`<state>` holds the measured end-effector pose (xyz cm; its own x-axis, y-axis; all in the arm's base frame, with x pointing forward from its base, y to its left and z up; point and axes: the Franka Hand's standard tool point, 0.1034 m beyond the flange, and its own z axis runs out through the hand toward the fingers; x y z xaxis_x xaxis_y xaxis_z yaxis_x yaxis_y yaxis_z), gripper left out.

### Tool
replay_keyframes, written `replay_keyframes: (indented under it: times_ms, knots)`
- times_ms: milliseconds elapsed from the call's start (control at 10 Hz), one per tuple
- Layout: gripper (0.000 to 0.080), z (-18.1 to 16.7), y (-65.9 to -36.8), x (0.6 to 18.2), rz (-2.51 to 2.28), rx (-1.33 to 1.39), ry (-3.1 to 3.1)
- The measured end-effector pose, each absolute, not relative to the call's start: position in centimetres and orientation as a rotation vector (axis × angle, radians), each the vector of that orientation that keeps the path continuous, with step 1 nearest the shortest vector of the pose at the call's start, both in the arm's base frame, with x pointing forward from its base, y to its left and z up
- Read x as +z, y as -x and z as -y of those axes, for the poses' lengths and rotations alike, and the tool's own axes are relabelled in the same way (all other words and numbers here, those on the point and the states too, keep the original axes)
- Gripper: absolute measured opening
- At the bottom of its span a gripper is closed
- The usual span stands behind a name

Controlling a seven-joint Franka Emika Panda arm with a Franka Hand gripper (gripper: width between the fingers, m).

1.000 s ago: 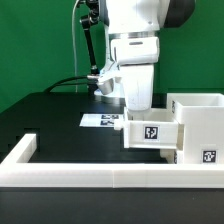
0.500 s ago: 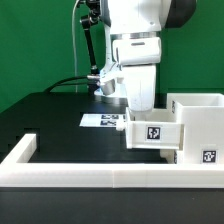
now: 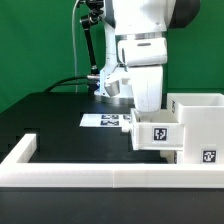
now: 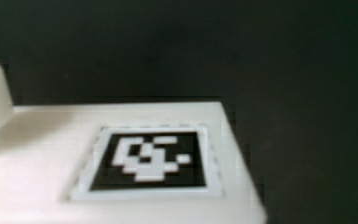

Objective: Assemble drawer

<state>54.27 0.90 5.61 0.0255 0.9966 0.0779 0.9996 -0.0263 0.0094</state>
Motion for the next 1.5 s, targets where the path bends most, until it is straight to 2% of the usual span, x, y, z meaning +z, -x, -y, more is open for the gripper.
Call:
replay_keyframes:
  times_ms: [600,700,800,900,1000,1100,1200,1300,1500]
  knots:
    - [0.0041,-1.6,-54.3,5.6,2.158,-0.115,2.225]
    - [0.0100,-1.6,-54.3,5.6,2.158,-0.114,2.225]
    - [0.0100,-1.6,-54.3,5.5,2.157,-0.113,2.225]
    - [0.0234,-1.5,-54.2,5.4,2.154,-0.113,2.227]
    - [0.0417,-1.4,-54.1,5.2,2.148,-0.111,2.229]
    - [0.0550,-1.4,-54.1,5.3,2.148,-0.111,2.229]
    - [0.0550,-1.3,-54.2,5.5,2.150,-0.112,2.231]
    - [0.0629,-1.2,-54.4,6.1,2.155,-0.112,2.234]
    - [0.0643,-1.0,-54.7,8.1,2.172,-0.104,2.239]
